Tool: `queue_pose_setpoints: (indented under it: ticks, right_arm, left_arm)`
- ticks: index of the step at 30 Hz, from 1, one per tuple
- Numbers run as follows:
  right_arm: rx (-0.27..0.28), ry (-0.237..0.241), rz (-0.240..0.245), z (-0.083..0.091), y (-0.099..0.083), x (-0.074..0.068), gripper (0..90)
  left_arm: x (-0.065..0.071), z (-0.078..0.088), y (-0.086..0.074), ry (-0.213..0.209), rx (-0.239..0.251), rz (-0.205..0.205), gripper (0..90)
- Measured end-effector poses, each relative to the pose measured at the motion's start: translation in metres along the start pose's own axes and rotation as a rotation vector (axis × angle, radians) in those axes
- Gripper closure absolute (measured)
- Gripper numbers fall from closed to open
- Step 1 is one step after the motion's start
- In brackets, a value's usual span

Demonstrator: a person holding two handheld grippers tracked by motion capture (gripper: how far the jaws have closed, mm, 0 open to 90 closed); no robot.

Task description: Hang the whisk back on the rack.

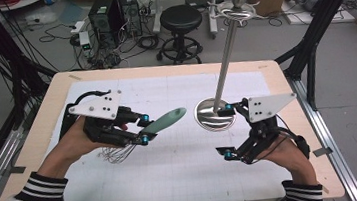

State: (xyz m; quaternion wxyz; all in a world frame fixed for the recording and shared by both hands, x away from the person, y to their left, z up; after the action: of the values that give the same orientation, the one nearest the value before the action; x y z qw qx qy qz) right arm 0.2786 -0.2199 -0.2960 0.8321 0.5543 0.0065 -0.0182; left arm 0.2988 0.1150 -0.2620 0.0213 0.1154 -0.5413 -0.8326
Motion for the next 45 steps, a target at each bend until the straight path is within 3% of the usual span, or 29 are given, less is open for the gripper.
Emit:
queue_pose_setpoints:
  ticks: [9, 19, 23, 34, 43, 45]
  right_arm:
    - [0.000, 0.074, 0.032, -0.012, 0.025, 0.003, 0.6]
    - [-0.026, 0.145, 0.073, -0.036, 0.052, 0.010, 0.6]
    - [-0.007, 0.168, 0.079, -0.044, 0.062, 0.013, 0.6]
    - [0.033, 0.216, 0.097, -0.058, 0.074, 0.016, 0.8]
    - [0.056, 0.239, 0.109, -0.065, 0.081, 0.015, 5.8]
    - [0.060, 0.247, 0.119, -0.067, 0.083, 0.015, 12.7]
  left_arm:
    - [0.000, -0.002, 0.000, -0.007, 0.000, 0.001, 69.3]
    - [0.001, -0.002, 0.000, -0.006, 0.003, 0.002, 69.3]
    - [0.001, -0.002, 0.000, -0.008, 0.006, 0.003, 69.3]
    - [0.001, 0.000, 0.000, -0.003, 0.017, 0.008, 69.2]
    - [0.001, -0.001, 0.001, -0.008, 0.024, 0.005, 69.2]
    - [0.001, -0.001, 0.001, -0.008, 0.027, 0.003, 69.3]
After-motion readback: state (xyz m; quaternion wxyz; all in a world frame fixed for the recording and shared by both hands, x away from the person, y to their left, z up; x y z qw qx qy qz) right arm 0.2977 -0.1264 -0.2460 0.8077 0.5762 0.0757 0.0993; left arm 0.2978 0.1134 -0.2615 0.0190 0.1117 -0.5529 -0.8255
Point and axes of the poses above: each handheld gripper's, and its own axes: z roughly backward along the jaws, y roughly out of its top, x roughly to its right, the point moved 2 cm from there along -z, roughly forward along the jaws, and after that the axes turned 12 degrees about y, right-handed, at the moved point
